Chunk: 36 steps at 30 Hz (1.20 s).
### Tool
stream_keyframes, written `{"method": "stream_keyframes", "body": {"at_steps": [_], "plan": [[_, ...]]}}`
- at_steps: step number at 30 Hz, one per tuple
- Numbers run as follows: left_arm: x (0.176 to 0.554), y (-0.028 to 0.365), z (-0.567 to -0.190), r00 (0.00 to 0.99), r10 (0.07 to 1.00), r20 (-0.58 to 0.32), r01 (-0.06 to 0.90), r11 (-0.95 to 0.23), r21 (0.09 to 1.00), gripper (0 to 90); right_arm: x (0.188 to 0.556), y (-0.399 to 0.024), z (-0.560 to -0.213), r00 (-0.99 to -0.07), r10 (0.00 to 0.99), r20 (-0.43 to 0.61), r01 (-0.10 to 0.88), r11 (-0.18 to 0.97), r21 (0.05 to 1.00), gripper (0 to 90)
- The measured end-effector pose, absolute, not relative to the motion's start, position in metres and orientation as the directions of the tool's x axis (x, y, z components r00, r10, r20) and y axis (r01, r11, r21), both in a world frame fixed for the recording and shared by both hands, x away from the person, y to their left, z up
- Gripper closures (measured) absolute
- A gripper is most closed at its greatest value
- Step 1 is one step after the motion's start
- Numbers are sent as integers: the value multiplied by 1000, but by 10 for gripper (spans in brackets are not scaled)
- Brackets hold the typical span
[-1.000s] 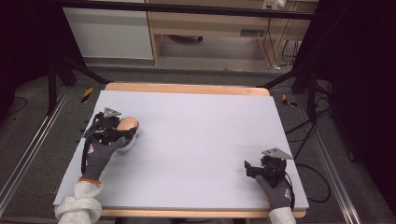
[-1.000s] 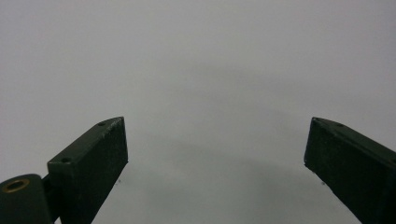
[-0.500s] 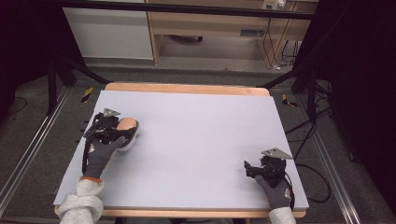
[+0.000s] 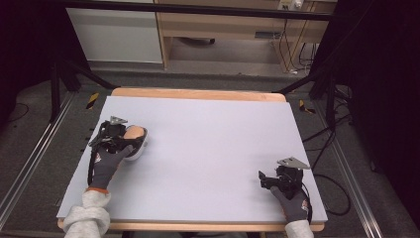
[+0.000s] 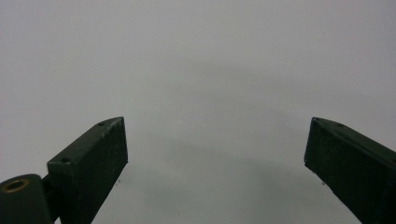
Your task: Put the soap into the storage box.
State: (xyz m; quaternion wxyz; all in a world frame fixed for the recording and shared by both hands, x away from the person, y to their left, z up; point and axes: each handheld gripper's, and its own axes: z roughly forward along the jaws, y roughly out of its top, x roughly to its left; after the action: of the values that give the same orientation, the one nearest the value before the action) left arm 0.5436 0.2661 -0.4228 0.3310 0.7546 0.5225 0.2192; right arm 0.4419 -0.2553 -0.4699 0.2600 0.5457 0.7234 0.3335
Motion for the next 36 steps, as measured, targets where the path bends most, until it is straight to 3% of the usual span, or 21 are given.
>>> {"method": "stream_keyframes", "body": {"at_steps": [36], "plan": [[532,263,-419,376,926,-23,613,-230,756,298,441,-254,-468,-271,962,-9,609,179,772,60]]}}
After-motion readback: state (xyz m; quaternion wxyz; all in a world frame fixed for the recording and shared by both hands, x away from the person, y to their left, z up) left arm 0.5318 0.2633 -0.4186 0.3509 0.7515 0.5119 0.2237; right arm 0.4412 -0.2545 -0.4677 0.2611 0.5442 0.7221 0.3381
